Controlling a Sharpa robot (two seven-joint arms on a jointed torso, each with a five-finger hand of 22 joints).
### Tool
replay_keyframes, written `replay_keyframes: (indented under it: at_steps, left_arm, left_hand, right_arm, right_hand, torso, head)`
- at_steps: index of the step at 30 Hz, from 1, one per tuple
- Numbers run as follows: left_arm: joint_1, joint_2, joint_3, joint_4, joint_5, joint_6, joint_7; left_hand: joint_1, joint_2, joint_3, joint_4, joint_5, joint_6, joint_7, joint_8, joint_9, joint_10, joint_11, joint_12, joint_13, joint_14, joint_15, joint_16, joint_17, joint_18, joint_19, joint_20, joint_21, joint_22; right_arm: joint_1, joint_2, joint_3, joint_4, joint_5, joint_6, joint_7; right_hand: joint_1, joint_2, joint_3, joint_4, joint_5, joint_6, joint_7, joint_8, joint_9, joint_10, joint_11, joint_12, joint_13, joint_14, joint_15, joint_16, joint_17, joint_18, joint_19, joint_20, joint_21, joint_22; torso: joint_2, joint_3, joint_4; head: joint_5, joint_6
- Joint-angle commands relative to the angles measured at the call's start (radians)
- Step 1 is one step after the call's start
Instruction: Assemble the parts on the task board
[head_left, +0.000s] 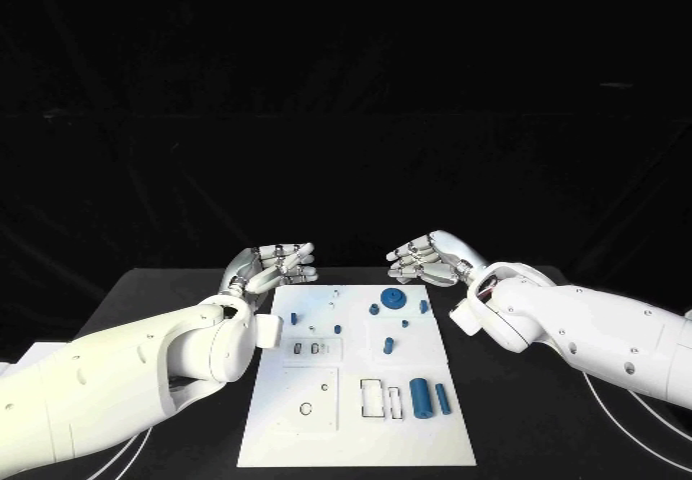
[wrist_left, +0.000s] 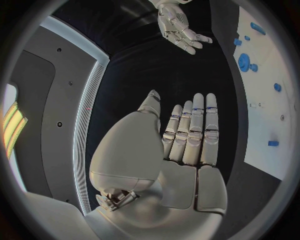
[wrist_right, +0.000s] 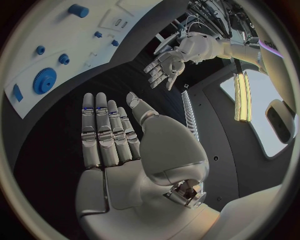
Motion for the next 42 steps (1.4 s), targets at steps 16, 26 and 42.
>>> replay_keyframes:
  at_steps: [16, 26, 42]
  left_arm:
    - [0.009, -0.064, 0.020, 0.152, 0.011, 0.082, -0.008]
    - [0.015, -0.085, 0.024, 0.197, 0.014, 0.081, -0.021]
    - [0.016, -0.095, 0.025, 0.213, 0.014, 0.083, -0.031]
  left_hand:
    - [0.009, 0.028, -0.007, -0.031, -0.002, 0.022, -0.004, -0.021, -0.002, 0.029, -0.007, -0.024, 0.000, 0.045, -0.011, -0.011, 0.047, 0.009, 0.043, -0.014, 0.011, 0.000]
    - [0.006, 0.026, -0.011, -0.032, -0.003, 0.020, -0.001, -0.025, -0.003, 0.026, -0.004, -0.029, 0.000, 0.040, -0.009, -0.016, 0.051, 0.009, 0.039, -0.013, 0.007, -0.001]
    - [0.005, 0.025, -0.013, -0.034, -0.003, 0.018, 0.001, -0.028, -0.003, 0.024, -0.002, -0.032, 0.000, 0.039, -0.007, -0.019, 0.053, 0.009, 0.038, -0.012, 0.006, -0.002]
  right_arm:
    - [0.050, 0.030, 0.010, -0.013, -0.685, 0.126, -0.282]
    - [0.062, 0.050, 0.012, -0.019, -0.810, 0.199, -0.337]
    - [0.063, 0.076, 0.012, -0.036, -0.866, 0.251, -0.363]
  right_hand:
    - [-0.019, -0.078, 0.053, -0.032, 0.012, 0.066, -0.056, -0.010, 0.002, 0.145, -0.074, -0.014, 0.009, 0.332, -0.114, 0.363, 0.259, 0.002, 0.268, -0.140, 0.337, 0.175]
    - [-0.043, -0.087, 0.095, -0.024, 0.023, 0.085, -0.062, -0.009, 0.002, 0.119, -0.073, -0.017, 0.008, 0.333, -0.114, 0.656, 0.501, -0.004, 0.273, -0.140, 0.527, 0.324]
    - [-0.055, -0.094, 0.140, -0.004, 0.019, 0.113, -0.070, -0.006, 0.004, 0.096, -0.075, -0.016, 0.006, 0.323, -0.114, 0.933, 0.772, -0.039, 0.310, -0.131, 0.795, 0.634]
  torso:
    - [0.094, -0.0009, 0.0472]
    - [0.124, -0.0024, 0.0655]
    - [0.145, -0.0041, 0.0735]
  head:
    - [-0.043, 0.026]
    - [-0.061, 0.035]
    - [-0.064, 0.041]
